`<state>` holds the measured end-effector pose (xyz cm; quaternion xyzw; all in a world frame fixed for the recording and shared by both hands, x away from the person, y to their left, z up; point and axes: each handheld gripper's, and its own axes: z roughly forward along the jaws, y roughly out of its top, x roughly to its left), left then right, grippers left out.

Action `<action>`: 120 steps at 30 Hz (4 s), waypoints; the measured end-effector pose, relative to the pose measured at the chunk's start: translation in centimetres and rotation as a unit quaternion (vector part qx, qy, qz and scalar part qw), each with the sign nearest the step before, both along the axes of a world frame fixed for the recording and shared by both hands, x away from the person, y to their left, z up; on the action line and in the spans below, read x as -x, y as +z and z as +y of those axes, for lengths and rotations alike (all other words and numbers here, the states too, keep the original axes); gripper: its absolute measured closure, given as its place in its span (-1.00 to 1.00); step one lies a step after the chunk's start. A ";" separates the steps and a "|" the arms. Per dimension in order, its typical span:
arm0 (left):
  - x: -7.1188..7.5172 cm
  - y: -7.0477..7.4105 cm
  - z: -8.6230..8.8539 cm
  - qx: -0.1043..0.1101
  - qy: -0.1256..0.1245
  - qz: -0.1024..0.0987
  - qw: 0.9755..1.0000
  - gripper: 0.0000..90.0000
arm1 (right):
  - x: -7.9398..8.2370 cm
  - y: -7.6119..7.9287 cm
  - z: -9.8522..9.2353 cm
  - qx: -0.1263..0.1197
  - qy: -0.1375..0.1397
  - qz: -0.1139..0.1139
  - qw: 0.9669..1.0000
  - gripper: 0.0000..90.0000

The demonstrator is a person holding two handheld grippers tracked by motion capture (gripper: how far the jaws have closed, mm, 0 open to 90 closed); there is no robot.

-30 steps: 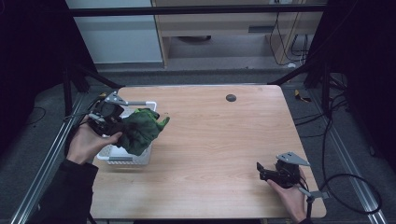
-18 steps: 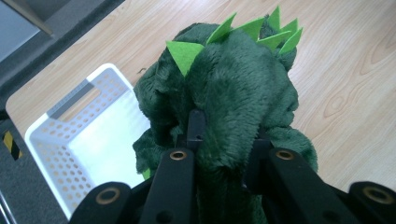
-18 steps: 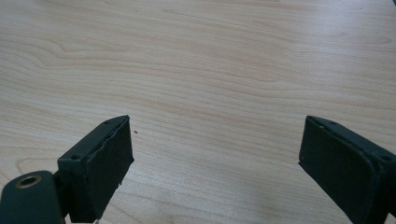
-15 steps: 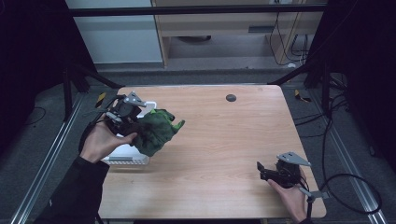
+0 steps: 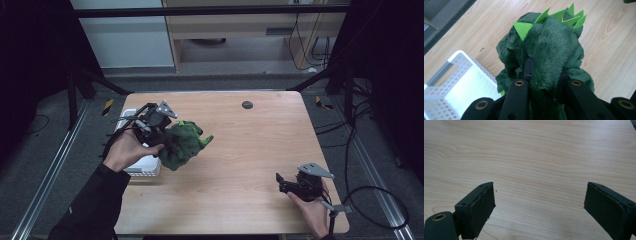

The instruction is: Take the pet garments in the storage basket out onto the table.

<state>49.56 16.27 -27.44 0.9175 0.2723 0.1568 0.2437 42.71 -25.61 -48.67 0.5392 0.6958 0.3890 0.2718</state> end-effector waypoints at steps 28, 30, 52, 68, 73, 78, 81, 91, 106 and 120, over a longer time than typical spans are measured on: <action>-1.9 -3.7 -7.4 -0.030 -0.094 0.033 0.995 0.73 | 0.0 0.0 -0.1 0.004 -0.004 -0.004 1.000 -0.79; -2.0 -4.1 -8.0 -0.033 -0.102 0.036 0.994 0.73 | 0.0 0.0 -0.1 0.006 -0.006 -0.005 1.000 -0.79; -2.5 -8.5 -10.3 -0.053 -0.129 0.074 0.987 0.72 | -0.1 -0.1 -0.1 0.010 -0.007 -0.008 1.000 -0.80; -2.4 -11.9 -11.2 -0.049 -0.148 0.097 0.983 0.57 | -0.1 -0.1 0.0 0.015 -0.004 -0.009 1.000 -0.80; -2.3 -12.4 -11.1 -0.044 -0.147 0.098 0.983 0.38 | -0.1 -0.1 0.0 0.015 -0.004 -0.008 1.000 -0.81; -2.2 -12.7 -11.0 -0.037 -0.146 0.098 0.984 0.15 | -0.1 -0.2 0.1 0.017 -0.002 -0.007 1.000 -0.81; -2.1 -12.7 -10.7 -0.030 -0.144 0.094 0.985 0.03 | -0.1 -0.2 0.1 0.015 -0.002 -0.006 1.000 -0.81; -1.2 -12.2 -10.1 -0.009 -0.147 0.082 0.986 -0.42 | -0.2 -0.2 0.1 0.015 -0.003 -0.005 1.000 -0.81; -0.2 -10.4 -8.1 0.064 -0.115 0.045 0.990 -0.50 | -0.2 -0.2 0.1 0.015 -0.004 -0.005 1.000 -0.81; 1.5 -10.0 -4.0 0.190 -0.044 -0.022 0.981 -0.46 | -0.2 -0.2 0.1 0.015 -0.004 -0.005 1.000 -0.80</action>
